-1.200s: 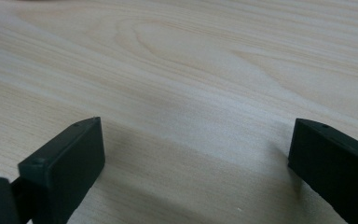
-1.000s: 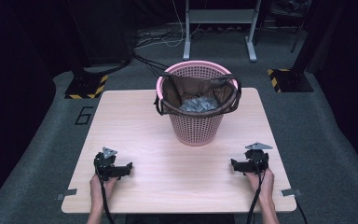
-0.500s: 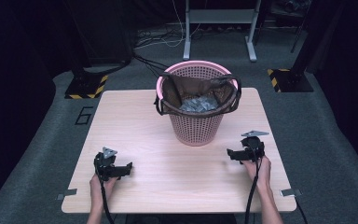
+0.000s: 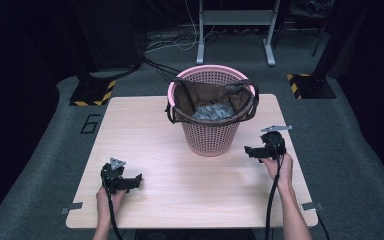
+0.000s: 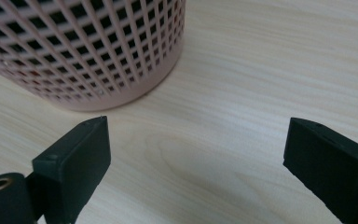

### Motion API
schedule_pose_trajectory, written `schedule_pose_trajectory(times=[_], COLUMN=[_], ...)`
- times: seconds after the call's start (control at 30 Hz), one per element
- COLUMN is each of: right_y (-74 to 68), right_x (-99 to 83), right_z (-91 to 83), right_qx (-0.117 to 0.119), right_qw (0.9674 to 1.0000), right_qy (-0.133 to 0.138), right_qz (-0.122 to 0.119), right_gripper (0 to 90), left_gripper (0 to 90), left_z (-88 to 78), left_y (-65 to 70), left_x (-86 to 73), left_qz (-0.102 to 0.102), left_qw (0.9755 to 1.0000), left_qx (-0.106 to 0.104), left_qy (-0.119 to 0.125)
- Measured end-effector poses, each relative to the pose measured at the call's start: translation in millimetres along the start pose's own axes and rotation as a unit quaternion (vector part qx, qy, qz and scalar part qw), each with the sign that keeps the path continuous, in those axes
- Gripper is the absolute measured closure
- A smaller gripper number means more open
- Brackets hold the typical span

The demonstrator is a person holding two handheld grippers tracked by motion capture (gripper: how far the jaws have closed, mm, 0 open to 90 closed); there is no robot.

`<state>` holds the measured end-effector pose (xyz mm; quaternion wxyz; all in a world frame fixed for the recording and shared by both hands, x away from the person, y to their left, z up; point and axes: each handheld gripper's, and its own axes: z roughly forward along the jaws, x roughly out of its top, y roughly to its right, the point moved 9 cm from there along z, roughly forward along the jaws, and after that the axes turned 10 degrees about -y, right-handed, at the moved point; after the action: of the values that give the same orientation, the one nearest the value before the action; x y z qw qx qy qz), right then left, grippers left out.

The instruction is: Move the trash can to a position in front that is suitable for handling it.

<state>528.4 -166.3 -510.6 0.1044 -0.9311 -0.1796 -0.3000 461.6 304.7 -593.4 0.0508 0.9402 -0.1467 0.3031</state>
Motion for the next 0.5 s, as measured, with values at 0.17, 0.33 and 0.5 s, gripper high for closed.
schedule_pose_trajectory(times=[0.17, 0.33, 0.5], right_y=[2.4, 3.9, 6.9], right_x=[14.0, 28.6, 44.7], right_z=[-6.1, -13.8, -21.6], right_qx=[0.001, 0.006, 0.020], right_qw=[1.0000, 0.9999, 0.9993], right_qy=[0.004, 0.013, 0.024], right_qz=[0.004, 0.008, 0.019], right_gripper=[7.5, 8.7, 9.8], left_gripper=[1.0, 1.0, 1.0], left_z=[0.0, 0.0, 0.0], left_y=[0.0, 0.0, 0.0], left_x=[0.0, 0.0, 0.0], left_qz=[0.000, 0.000, 0.000], left_qw=[1.0000, 1.0000, 1.0000], left_qx=[0.000, 0.000, 0.000], left_qy=[0.000, 0.000, 0.000])
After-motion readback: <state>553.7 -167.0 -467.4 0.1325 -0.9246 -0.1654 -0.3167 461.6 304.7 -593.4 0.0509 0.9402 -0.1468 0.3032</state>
